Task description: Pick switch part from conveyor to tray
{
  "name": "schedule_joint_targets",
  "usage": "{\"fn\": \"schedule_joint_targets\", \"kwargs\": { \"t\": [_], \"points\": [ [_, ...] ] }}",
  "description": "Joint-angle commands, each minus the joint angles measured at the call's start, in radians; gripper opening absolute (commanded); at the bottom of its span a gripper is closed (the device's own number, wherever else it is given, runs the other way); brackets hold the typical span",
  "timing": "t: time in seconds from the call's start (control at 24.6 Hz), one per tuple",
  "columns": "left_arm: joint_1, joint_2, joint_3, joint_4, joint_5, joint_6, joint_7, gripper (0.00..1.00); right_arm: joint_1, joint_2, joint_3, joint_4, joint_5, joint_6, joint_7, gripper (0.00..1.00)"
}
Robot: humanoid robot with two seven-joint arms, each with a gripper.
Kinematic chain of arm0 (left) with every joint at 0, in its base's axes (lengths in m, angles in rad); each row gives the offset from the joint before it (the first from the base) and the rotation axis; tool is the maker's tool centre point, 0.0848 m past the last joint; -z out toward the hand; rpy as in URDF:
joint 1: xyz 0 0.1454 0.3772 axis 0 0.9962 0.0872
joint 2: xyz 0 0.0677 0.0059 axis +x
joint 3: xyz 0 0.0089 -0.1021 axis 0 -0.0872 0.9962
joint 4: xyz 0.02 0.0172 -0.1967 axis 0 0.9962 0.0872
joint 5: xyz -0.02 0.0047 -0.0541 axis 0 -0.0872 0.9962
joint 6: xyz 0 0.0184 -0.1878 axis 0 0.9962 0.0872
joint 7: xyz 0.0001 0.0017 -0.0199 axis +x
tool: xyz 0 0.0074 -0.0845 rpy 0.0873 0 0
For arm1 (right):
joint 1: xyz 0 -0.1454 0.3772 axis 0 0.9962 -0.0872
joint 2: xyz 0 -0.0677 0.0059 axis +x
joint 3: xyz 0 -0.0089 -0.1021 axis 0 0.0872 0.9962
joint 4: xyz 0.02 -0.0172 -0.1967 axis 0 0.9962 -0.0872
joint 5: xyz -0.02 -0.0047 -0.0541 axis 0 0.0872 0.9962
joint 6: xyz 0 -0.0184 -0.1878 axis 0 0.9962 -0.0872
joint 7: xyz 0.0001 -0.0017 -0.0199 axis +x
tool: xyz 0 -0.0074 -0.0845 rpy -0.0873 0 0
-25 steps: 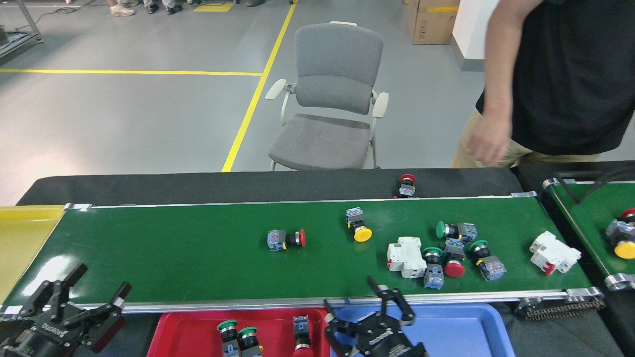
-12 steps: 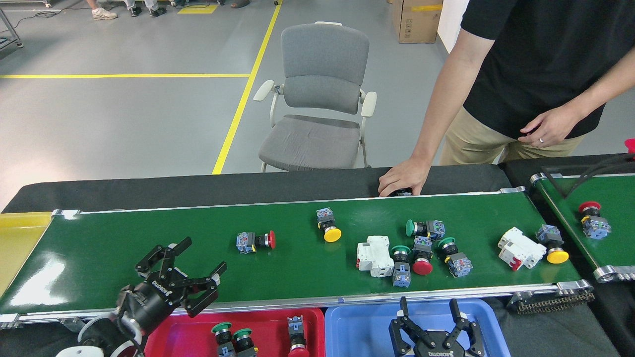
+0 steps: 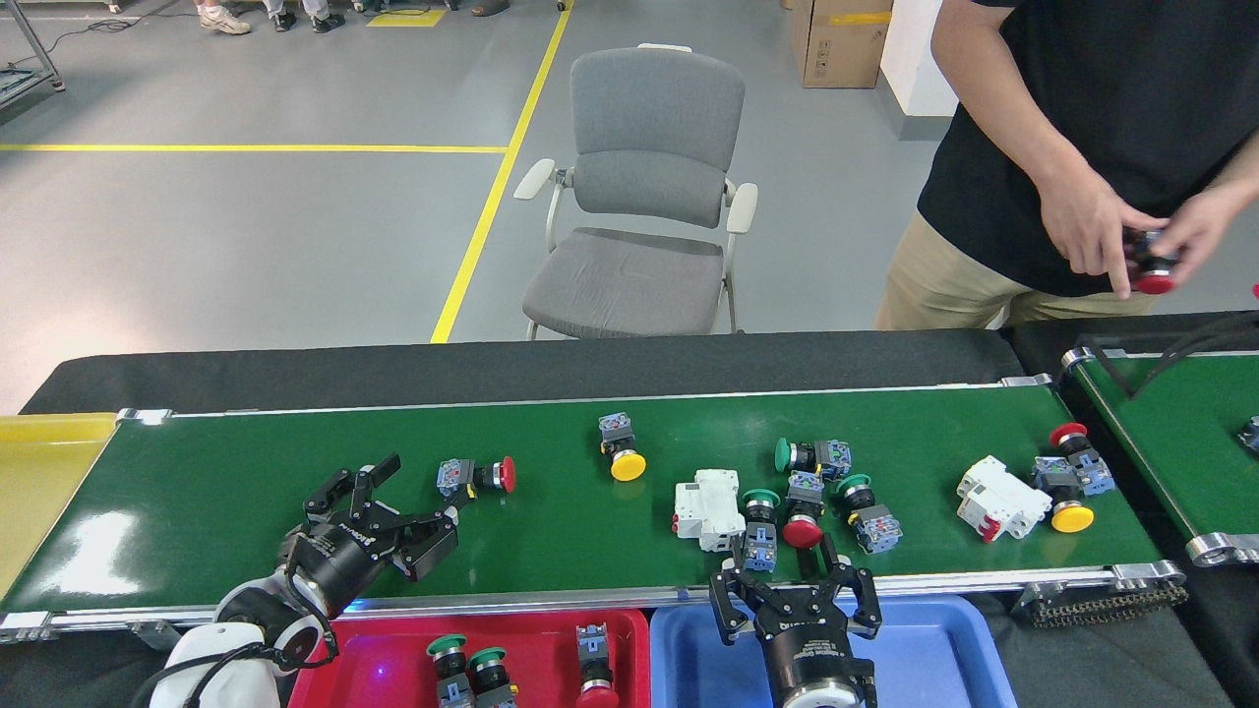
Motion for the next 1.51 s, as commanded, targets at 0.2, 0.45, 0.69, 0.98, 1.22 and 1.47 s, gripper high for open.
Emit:
{"fn": "schedule_joint_targets", "kwargs": {
  "t": [0.2, 0.45, 0.69, 0.98, 1.22, 1.47],
  "points": [
    [-0.034, -0.002, 0.002, 0.038, -0.001, 0.011, 0.003, 1.00, -0.029, -0.015, 0.029, 0.004, 0.005, -0.012, 0.032, 0.06],
    [-0.048, -0.027, 0.002, 0.082, -0.001, 0.082, 0.003, 0.99, -0.031, -0.021, 0.034, -0.001, 0.003, -0.016, 0.032, 0.02],
    [-0.042, -0.040, 0.006, 0.091, 0.010, 0.106, 0.016, 0.43, -0.022, -0.022, 0.058, -0.041, 0.005, -0.033, 0.031, 0.02],
    [0.050, -0.031, 0.008, -0.062, 0.043, 0.051, 0.014, 0.21, 0.014, -0.062, 0.190, -0.182, 0.006, -0.039, 0.031, 0.02],
    [0.403, 0.007, 0.022, -0.540, 0.042, -0.190, 0.003, 0.37, 0.026, -0.219, 0.534, -0.283, 0.009, -0.061, 0.009, 0.31],
    [0.566, 0.004, 0.040, -0.686, 0.037, -0.193, 0.003, 1.00, 0.055, -0.252, 0.580, -0.297, 0.011, -0.065, -0.055, 0.99]
  ]
}}
